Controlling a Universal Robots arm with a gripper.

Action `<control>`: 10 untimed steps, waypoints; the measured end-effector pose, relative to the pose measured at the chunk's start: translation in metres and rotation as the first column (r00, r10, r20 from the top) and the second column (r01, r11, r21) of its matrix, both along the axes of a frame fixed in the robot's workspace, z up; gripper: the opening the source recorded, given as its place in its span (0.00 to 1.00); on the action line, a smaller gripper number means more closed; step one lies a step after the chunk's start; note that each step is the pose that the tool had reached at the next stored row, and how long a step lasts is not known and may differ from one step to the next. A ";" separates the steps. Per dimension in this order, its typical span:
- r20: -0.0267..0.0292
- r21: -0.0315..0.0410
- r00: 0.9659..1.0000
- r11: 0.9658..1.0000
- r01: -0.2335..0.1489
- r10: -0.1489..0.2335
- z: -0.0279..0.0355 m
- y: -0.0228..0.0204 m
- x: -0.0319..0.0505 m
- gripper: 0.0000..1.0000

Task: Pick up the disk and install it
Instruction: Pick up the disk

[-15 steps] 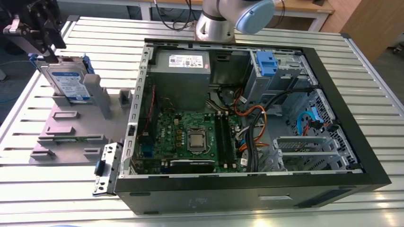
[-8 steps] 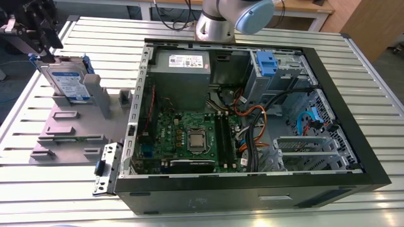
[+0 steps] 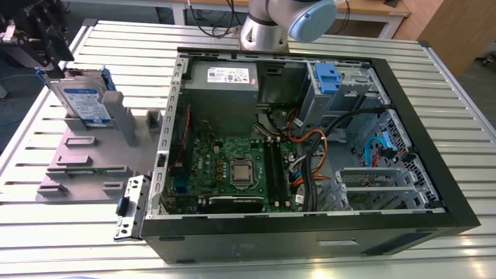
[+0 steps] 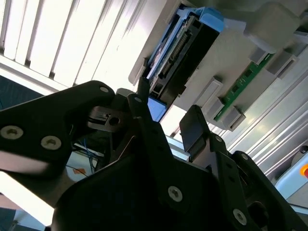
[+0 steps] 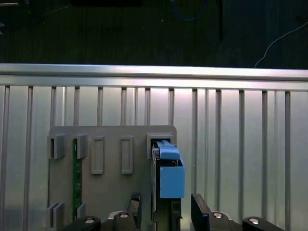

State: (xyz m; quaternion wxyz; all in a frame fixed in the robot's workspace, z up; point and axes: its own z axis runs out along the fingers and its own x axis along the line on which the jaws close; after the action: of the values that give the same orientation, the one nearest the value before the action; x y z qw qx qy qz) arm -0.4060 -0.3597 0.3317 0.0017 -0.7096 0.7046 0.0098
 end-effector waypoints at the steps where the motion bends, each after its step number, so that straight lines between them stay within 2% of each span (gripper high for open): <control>1: 0.000 0.000 1.000 1.000 -0.011 0.011 -0.0004 0.0000 -0.0003 0.53; 3: 0.000 0.000 1.000 1.000 -0.027 0.027 -0.0011 0.0000 -0.0013 0.53; 10: 0.000 0.000 1.000 1.000 -0.028 0.028 -0.0051 0.0000 -0.0024 0.53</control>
State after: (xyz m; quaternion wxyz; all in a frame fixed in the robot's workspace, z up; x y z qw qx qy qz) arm -0.4084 -0.3597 0.3267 0.0014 -0.7194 0.6945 0.0098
